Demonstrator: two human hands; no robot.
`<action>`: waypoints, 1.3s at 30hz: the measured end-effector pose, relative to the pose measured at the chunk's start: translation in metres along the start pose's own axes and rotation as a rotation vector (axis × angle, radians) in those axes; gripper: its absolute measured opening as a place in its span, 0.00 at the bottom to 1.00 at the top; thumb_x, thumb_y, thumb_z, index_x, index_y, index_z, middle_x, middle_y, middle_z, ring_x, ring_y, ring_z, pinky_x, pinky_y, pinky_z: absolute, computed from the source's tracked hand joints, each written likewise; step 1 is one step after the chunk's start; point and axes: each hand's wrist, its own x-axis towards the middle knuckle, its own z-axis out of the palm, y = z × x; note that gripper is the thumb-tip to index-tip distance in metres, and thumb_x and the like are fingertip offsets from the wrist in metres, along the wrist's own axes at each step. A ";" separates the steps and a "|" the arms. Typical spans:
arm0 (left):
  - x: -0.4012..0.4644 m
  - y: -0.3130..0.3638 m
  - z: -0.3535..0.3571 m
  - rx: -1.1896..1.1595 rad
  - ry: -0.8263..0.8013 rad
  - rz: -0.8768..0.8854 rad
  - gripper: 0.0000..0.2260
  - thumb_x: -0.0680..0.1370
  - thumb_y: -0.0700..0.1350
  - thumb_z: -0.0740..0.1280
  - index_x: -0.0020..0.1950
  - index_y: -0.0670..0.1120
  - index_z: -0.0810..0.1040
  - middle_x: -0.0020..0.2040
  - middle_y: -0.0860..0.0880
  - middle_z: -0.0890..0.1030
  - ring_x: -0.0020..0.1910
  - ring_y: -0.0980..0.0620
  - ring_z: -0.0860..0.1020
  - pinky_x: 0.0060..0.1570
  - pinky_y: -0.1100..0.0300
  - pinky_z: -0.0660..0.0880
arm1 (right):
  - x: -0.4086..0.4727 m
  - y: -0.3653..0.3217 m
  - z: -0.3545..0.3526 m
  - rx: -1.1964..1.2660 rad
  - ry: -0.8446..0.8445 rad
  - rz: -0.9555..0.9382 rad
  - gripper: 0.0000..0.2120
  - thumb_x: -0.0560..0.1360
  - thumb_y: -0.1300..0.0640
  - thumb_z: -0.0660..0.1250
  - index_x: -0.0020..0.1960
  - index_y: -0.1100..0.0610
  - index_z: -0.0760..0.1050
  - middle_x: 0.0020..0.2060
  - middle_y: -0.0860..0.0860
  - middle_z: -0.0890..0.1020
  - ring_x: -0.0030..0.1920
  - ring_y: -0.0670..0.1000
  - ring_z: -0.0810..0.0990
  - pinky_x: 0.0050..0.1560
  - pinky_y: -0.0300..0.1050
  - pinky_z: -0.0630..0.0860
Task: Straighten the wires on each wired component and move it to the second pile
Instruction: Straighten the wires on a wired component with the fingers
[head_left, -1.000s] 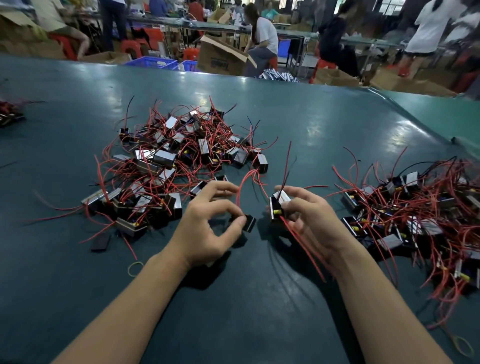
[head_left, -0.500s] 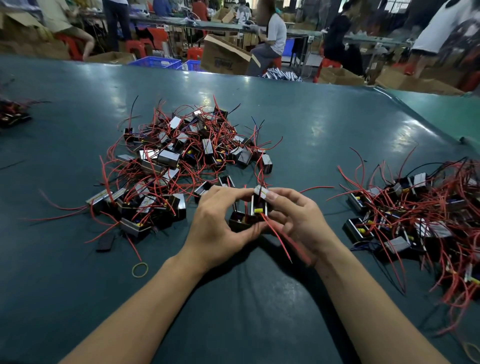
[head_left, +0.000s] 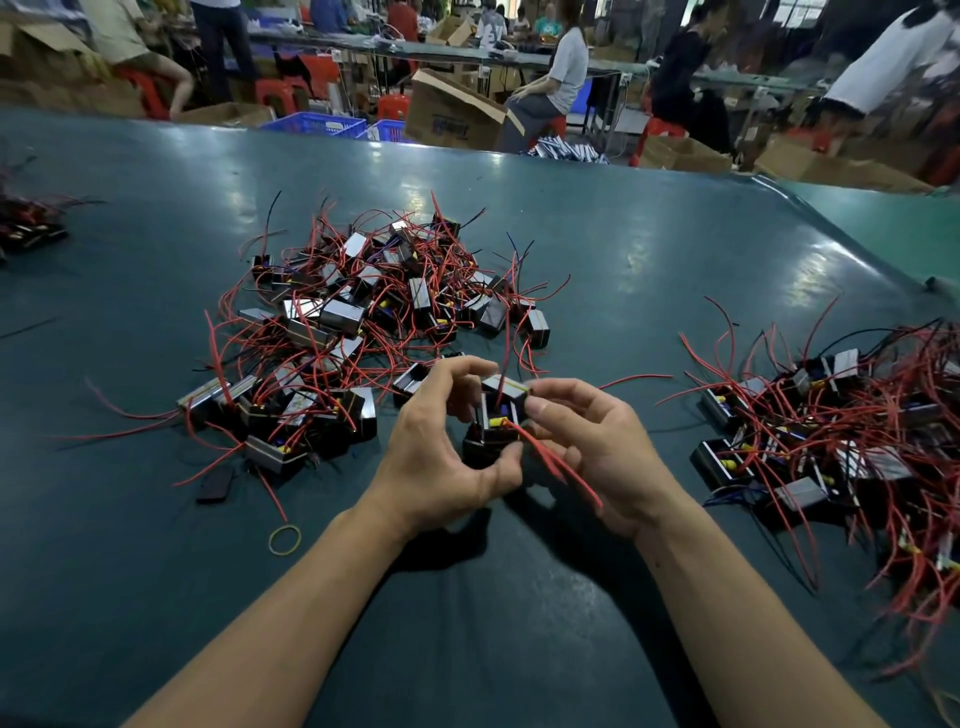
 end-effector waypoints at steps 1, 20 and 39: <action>0.000 0.000 0.000 -0.017 0.015 -0.001 0.26 0.65 0.49 0.71 0.60 0.43 0.73 0.47 0.54 0.77 0.46 0.56 0.76 0.50 0.65 0.73 | 0.000 0.000 -0.001 -0.019 0.025 -0.014 0.03 0.71 0.66 0.70 0.45 0.62 0.79 0.38 0.58 0.81 0.32 0.49 0.79 0.33 0.39 0.79; -0.002 -0.004 0.000 -0.002 0.026 0.081 0.20 0.65 0.47 0.73 0.53 0.42 0.74 0.45 0.52 0.76 0.43 0.52 0.77 0.48 0.58 0.75 | 0.002 0.006 0.005 -0.070 0.106 -0.119 0.06 0.68 0.61 0.74 0.41 0.62 0.79 0.33 0.53 0.84 0.32 0.47 0.82 0.34 0.37 0.79; -0.001 -0.010 -0.003 0.103 -0.113 0.113 0.20 0.63 0.54 0.81 0.47 0.46 0.80 0.50 0.51 0.81 0.53 0.53 0.78 0.56 0.61 0.73 | 0.012 0.000 -0.011 -0.203 0.147 -0.180 0.04 0.75 0.60 0.70 0.43 0.59 0.81 0.33 0.52 0.81 0.30 0.46 0.75 0.27 0.36 0.71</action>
